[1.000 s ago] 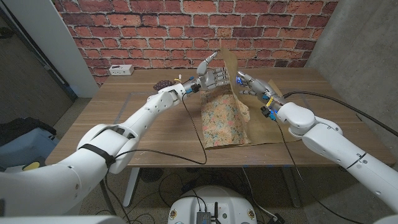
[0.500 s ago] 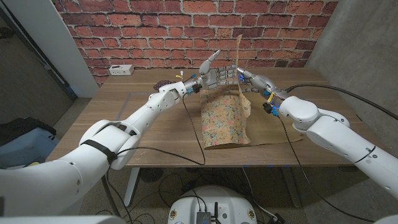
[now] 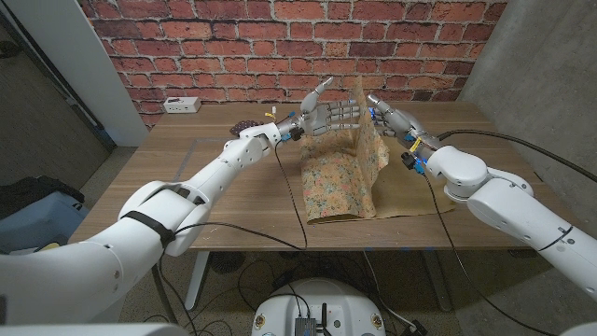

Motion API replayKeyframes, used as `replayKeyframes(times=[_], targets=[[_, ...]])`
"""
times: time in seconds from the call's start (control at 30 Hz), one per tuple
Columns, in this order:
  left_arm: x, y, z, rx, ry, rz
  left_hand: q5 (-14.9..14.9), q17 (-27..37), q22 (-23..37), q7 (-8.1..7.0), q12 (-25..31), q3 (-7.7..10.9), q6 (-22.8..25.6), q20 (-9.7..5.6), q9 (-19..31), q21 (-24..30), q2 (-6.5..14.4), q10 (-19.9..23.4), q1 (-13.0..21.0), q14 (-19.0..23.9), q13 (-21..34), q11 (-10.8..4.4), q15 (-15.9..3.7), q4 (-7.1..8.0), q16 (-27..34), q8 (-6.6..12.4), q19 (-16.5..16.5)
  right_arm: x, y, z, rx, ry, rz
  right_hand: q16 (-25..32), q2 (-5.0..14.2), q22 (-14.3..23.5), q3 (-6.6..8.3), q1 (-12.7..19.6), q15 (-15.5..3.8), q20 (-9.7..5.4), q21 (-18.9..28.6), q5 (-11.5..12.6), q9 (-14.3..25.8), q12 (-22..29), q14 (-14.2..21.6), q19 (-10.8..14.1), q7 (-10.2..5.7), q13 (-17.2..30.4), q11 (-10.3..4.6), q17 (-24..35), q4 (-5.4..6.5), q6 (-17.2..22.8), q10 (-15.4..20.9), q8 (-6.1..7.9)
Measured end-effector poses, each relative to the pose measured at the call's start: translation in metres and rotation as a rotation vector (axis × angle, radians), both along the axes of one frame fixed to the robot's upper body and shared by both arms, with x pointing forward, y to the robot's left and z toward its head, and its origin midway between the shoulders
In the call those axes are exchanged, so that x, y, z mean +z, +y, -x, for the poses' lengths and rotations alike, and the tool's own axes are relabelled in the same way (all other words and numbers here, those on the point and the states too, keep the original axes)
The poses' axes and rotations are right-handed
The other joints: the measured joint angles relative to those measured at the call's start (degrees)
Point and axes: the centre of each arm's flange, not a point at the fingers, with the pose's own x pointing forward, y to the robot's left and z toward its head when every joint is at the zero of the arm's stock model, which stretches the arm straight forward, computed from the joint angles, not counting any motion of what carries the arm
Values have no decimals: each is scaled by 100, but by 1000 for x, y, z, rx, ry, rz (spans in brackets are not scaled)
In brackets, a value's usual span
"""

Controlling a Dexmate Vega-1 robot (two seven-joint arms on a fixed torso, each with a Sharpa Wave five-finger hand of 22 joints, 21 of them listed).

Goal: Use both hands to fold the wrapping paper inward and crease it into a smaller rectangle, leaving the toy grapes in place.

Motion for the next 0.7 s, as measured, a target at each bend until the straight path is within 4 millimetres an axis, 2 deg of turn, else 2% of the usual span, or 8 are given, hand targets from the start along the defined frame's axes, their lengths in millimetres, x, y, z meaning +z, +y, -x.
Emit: replayKeyframes(times=[0.03,0.13,0.33,0.4,0.53,0.63,0.67,0.7], targets=[[0,0,0,0,0,0,0,0,0,0,0,0,0,20,0,0,0,0,0,-17,0,0,17,0,0,0,-20,7,3,10,-14,-19,27,28,93,15,97,218,-47,9,0,0,0,0,107,30,-45,0,-41,0,-60,45,41,31],[-1,-1,0,2,2,-3,0,0,0,0,0,-24,0,30,0,0,0,-6,0,-25,0,6,25,24,0,0,-29,10,4,15,-78,-25,54,82,196,25,223,596,-149,-14,0,0,0,31,352,152,-89,0,-133,0,-163,175,138,59],[-2,-2,-1,9,6,-9,0,0,-1,11,0,-41,50,9,0,-45,30,-32,-30,-50,0,31,50,41,0,0,-49,18,15,26,-195,-33,125,193,294,24,366,1015,-340,-20,66,-13,15,41,754,426,-160,16,-153,5,-182,248,238,60],[-3,-3,-1,11,7,-12,-35,0,-1,10,0,-47,51,6,0,-45,30,-32,-30,-56,0,31,56,48,0,0,-52,20,16,28,-251,-35,151,206,300,24,395,1125,-379,-38,58,-30,16,38,800,415,-205,16,-155,22,-166,219,236,23],[-4,-4,-1,15,7,-19,-35,0,-1,-10,0,-47,71,19,1,-79,60,-32,-61,-77,1,31,77,48,0,0,-101,17,11,29,-379,-40,184,-89,446,24,429,1268,-330,-105,-161,-156,16,-46,-141,-505,-379,39,-227,93,-36,71,-110,-30],[-5,-6,-1,14,9,-21,-35,0,-1,-42,0,-79,103,36,1,-104,62,-32,-62,-76,1,31,76,79,0,0,-121,20,-4,30,-498,-66,195,-158,629,24,476,1328,-368,-255,-162,-217,16,-46,-511,-843,-491,43,-280,97,11,143,-220,-30],[-5,-6,-2,21,4,-28,-35,0,-1,-51,0,-79,112,18,1,-122,98,-32,-98,-88,1,31,88,79,0,0,-143,6,23,31,-472,-60,200,-158,707,24,490,1347,-369,-287,-162,-242,16,-46,-588,-914,-533,43,-307,93,22,185,-247,-13],[-5,-7,-3,24,4,-29,-35,0,-1,-51,0,-79,112,13,1,-139,98,-32,-98,-97,1,31,97,79,0,0,-176,4,23,32,-524,-79,203,-158,759,24,529,1400,-377,-322,-162,-258,16,-46,-635,-949,-572,43,-320,88,19,227,-261,16]])
